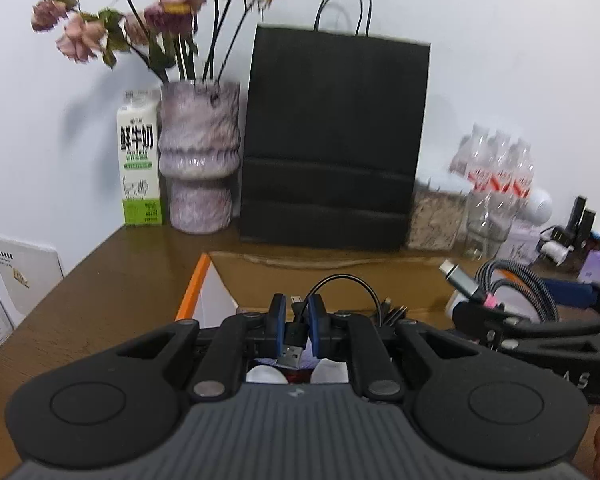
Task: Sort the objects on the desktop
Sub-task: 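Carry both cables into the box and open both tools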
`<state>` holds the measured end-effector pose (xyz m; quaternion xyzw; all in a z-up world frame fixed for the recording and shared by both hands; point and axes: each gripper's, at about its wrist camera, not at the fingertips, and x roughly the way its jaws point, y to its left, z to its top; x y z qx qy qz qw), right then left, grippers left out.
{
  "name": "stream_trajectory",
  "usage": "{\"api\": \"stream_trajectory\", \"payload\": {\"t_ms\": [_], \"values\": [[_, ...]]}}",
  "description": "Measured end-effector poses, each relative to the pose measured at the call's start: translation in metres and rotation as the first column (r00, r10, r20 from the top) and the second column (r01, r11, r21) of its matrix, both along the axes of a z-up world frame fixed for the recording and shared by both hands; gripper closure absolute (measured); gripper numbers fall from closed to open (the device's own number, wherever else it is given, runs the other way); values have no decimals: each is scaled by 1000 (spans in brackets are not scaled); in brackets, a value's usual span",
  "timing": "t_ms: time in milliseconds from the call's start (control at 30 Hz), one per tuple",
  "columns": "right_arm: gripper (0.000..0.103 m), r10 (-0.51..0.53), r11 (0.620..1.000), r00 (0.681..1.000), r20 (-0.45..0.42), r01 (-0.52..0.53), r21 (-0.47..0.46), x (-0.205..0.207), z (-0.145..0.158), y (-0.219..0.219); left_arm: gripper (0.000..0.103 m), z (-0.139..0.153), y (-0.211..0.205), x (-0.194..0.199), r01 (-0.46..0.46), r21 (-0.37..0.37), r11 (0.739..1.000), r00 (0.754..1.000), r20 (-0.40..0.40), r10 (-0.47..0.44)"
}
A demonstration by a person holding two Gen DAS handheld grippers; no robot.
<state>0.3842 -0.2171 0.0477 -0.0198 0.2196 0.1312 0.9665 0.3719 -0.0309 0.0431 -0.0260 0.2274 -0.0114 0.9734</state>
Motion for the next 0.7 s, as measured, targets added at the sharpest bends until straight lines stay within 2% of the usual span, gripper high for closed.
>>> {"api": "stream_trajectory", "payload": {"t_ms": [167,233,267,300,333,367,400,433,500,700], "values": [[10,3,1000,1000,-31,-3,-11,19,-10,3,90,-9,2,10,-9,22,1000,1000,-26,9],[9,7,1000,999,-42,-7,-11,22,-12,4,87,-11,2,12,-25,33,999,999,-37,26],[7,8,1000,999,-47,-9,-10,23,-12,3,68,-12,2,12,-33,35,999,998,-45,34],[2,1,1000,999,-48,-1,-8,23,-12,3,41,-11,3,12,-40,30,999,998,-51,41],[0,-6,1000,999,-48,5,-7,22,-12,2,30,-10,4,11,-44,23,999,998,-40,45],[0,-2,1000,999,-48,2,-4,21,-11,1,13,-8,4,9,-49,24,999,999,-22,50],[0,3,1000,999,-52,-3,3,21,-11,1,4,-6,4,7,-62,32,998,998,-7,62],[0,3,1000,999,-54,-2,15,20,-10,0,0,-4,3,4,-91,51,995,996,15,90],[0,3,999,999,-52,-2,32,18,-6,-2,0,-1,4,1,-112,70,991,993,49,109],[0,12,999,999,-32,-10,35,11,1,-2,0,3,6,-1,-104,49,993,993,52,102]]}}
